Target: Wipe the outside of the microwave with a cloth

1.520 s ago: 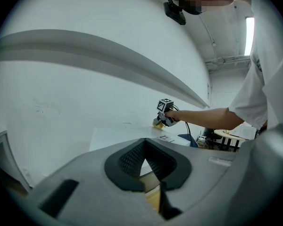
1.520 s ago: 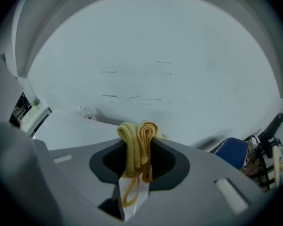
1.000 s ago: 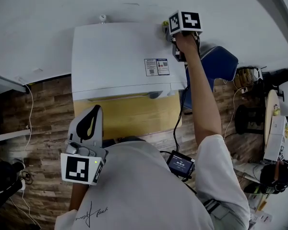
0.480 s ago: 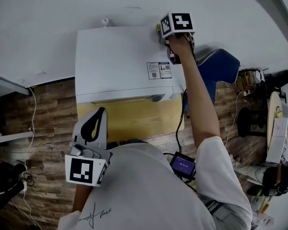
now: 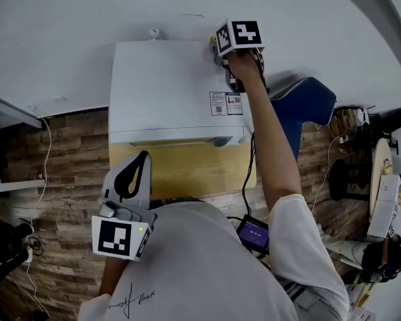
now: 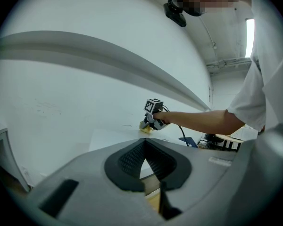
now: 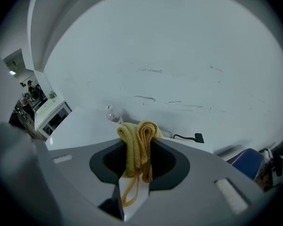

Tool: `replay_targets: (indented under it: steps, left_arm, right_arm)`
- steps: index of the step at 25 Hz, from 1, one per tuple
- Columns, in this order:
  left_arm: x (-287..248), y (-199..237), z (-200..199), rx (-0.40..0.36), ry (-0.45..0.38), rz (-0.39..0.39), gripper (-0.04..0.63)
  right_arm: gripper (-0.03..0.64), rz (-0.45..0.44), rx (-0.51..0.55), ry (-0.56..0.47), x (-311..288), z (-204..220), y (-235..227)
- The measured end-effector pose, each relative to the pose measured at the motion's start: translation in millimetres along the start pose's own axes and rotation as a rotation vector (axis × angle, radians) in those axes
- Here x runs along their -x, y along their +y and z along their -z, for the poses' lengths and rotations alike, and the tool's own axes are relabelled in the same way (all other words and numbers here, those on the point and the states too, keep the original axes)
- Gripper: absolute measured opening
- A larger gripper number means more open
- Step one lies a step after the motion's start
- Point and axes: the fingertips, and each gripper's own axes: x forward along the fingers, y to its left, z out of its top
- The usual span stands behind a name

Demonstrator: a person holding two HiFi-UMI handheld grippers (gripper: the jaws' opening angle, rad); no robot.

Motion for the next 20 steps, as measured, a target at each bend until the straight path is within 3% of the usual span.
replay_targets:
  steps: [20]
  left_arm:
    - [11.8,20.0,-3.7,0.024,-0.020,-0.058,-0.009]
  right_arm:
    - [0.115,-0.168,0.122,-0.001,-27.7,-31.3,127.6]
